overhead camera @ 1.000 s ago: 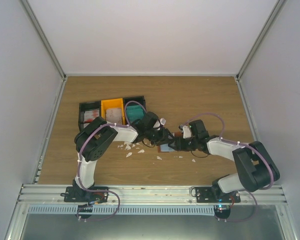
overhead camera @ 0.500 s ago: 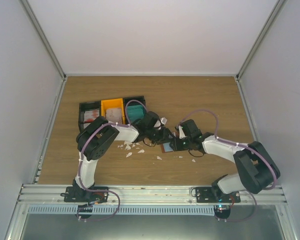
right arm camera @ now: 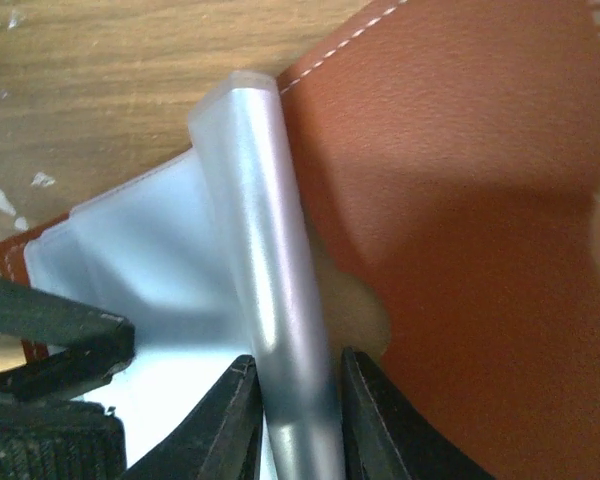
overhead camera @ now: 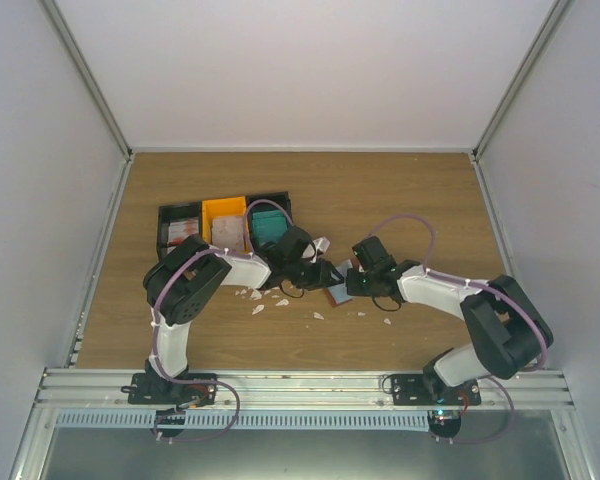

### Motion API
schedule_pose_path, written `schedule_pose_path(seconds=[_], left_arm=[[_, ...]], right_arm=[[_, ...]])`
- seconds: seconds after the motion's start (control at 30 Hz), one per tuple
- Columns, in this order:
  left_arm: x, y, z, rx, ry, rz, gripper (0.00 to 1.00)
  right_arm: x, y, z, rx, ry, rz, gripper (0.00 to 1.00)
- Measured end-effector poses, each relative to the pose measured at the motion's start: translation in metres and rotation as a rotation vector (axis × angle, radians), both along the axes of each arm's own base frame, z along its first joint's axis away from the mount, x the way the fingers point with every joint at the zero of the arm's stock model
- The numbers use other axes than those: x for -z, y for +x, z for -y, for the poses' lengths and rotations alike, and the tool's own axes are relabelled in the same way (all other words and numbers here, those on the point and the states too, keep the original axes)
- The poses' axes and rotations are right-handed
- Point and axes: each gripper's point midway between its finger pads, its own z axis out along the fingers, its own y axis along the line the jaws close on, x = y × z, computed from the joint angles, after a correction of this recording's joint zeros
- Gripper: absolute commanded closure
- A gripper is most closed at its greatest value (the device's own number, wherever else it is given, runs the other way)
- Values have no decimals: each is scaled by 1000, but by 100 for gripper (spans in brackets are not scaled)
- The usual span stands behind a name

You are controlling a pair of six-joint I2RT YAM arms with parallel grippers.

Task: Put the credit cards into the card holder
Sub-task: Open the card holder at the center of the board.

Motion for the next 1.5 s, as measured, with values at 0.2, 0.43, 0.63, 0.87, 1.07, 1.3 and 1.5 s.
schedule_pose_path(seconds=[0.2, 0.43, 0.63, 0.87, 1.07, 1.3, 1.5], left_arm=[[4, 7, -4, 3, 69, 36, 66], [7, 9, -6, 15, 121, 61, 66], [5, 9, -6, 28, 130, 66, 67], [5, 9, -5, 39, 159, 45, 70], [5, 14, 2, 53, 169, 36, 73], [1, 24, 18, 76, 148, 46, 72], [1, 33, 36, 97, 106, 47, 70]], right_arm=[[-5, 9, 16, 118, -59, 17, 56], [-16, 23, 60, 263, -250, 48, 53], [-20, 24, 90, 305, -377, 31, 53], [-83, 38, 56, 169, -184, 161, 62], [-113, 37, 22, 32, -11, 209, 72], [-88, 11, 14, -35, 43, 115, 77], [-82, -4, 4, -107, 104, 83, 85]])
